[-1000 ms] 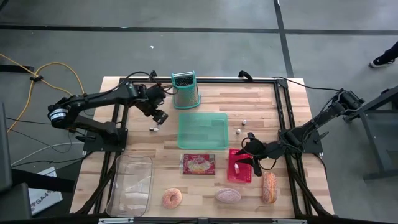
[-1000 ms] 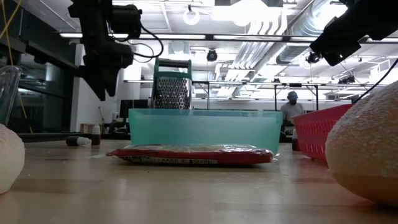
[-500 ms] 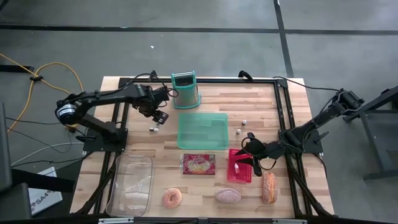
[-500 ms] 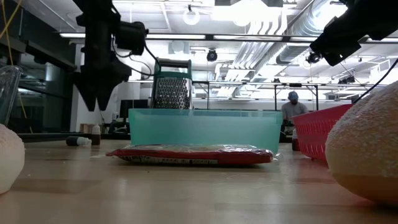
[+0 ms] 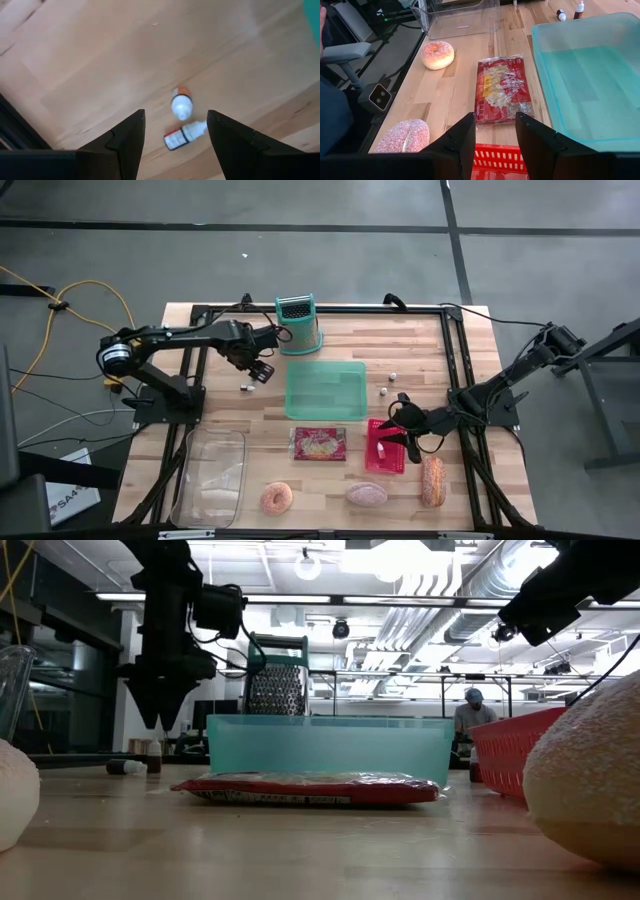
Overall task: Pick & Place Food Item
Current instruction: Put the yellow food coloring bottle into the red bin
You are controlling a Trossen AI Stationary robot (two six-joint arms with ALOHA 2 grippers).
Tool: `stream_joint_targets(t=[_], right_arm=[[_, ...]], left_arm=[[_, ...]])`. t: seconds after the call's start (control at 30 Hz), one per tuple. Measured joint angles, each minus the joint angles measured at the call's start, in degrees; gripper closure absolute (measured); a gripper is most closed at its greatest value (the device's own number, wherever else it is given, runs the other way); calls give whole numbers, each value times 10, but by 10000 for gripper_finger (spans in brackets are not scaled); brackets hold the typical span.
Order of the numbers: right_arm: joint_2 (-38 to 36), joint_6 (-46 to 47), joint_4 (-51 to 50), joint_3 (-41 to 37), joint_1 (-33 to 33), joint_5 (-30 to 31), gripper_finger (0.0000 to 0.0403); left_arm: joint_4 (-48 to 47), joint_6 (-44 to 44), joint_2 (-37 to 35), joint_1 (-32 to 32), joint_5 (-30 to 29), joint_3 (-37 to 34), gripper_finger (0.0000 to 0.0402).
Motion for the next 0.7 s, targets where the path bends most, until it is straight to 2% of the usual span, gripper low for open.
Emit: stream_joint_targets(t=[0.43, 0.7], right_arm=[[0, 0, 0, 0, 0, 0, 275], [0, 0, 0, 0, 0, 0, 275]], left_arm=[[69, 16, -3, -8, -1, -56, 196], [86, 43, -3, -8, 1, -57, 196]])
